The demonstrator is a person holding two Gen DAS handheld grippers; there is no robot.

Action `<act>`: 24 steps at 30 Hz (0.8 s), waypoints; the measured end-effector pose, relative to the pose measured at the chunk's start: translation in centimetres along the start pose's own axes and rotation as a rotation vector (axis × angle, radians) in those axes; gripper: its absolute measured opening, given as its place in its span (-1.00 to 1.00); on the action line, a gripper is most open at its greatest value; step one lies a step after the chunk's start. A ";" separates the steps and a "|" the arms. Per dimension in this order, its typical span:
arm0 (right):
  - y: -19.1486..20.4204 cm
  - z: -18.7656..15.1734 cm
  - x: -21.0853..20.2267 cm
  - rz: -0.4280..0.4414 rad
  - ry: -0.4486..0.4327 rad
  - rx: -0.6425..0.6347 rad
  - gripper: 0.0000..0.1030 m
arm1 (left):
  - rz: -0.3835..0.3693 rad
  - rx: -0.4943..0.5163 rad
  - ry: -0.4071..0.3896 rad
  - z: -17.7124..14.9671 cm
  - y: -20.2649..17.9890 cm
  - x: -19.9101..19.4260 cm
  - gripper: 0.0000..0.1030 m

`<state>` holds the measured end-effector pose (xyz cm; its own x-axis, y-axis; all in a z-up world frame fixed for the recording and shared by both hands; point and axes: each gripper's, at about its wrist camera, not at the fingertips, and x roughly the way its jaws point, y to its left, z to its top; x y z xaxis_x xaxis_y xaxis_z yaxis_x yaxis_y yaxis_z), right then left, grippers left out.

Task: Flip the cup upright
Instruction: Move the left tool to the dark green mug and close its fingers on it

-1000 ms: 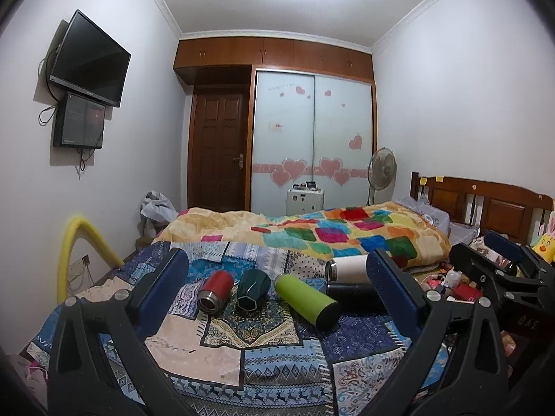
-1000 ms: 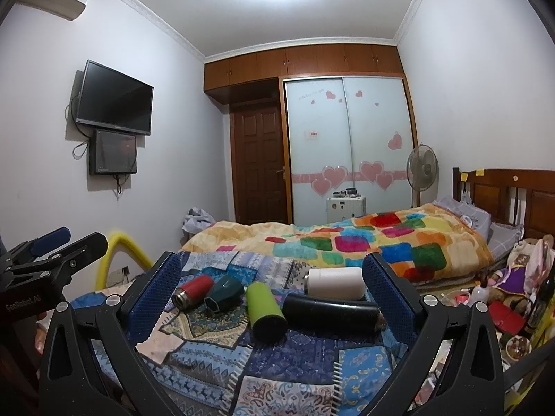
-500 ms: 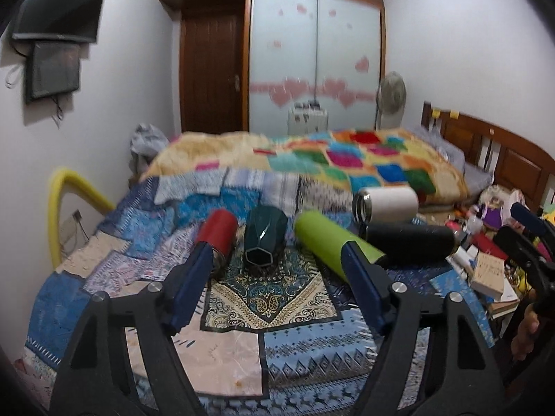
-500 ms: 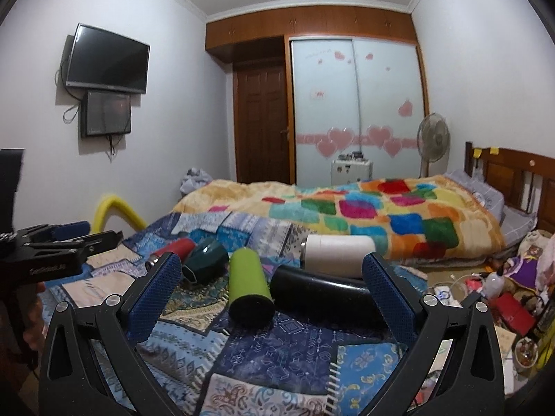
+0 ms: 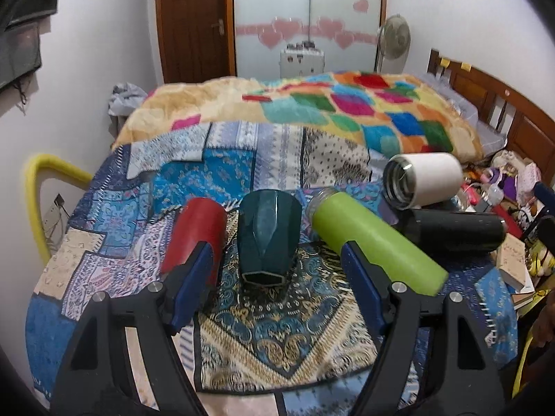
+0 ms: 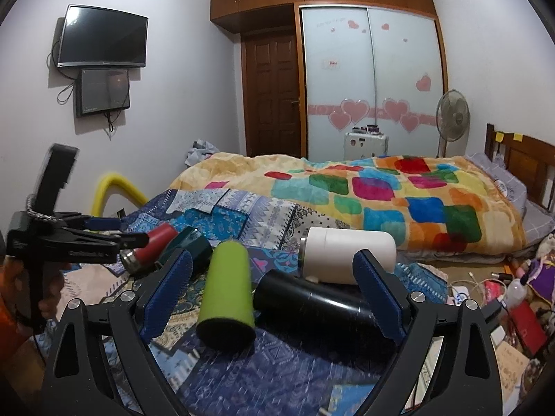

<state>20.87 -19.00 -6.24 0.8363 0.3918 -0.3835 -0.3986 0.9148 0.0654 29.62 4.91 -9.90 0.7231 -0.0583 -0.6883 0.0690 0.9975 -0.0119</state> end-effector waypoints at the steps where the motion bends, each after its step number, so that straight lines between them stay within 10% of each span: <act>1: -0.3 0.1 0.4 0.017 0.013 0.012 0.81 | 0.000 0.006 0.023 0.3 0.1 1.0 0.48; 24: -0.7 -1.0 5.9 0.061 0.138 -0.015 0.82 | 0.028 0.082 0.204 2.1 0.4 11.9 0.36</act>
<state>25.69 -17.38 -9.47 0.7510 0.4282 -0.5026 -0.4535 0.8878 0.0787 39.68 4.55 -16.59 0.5724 -0.0129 -0.8199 0.1120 0.9917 0.0626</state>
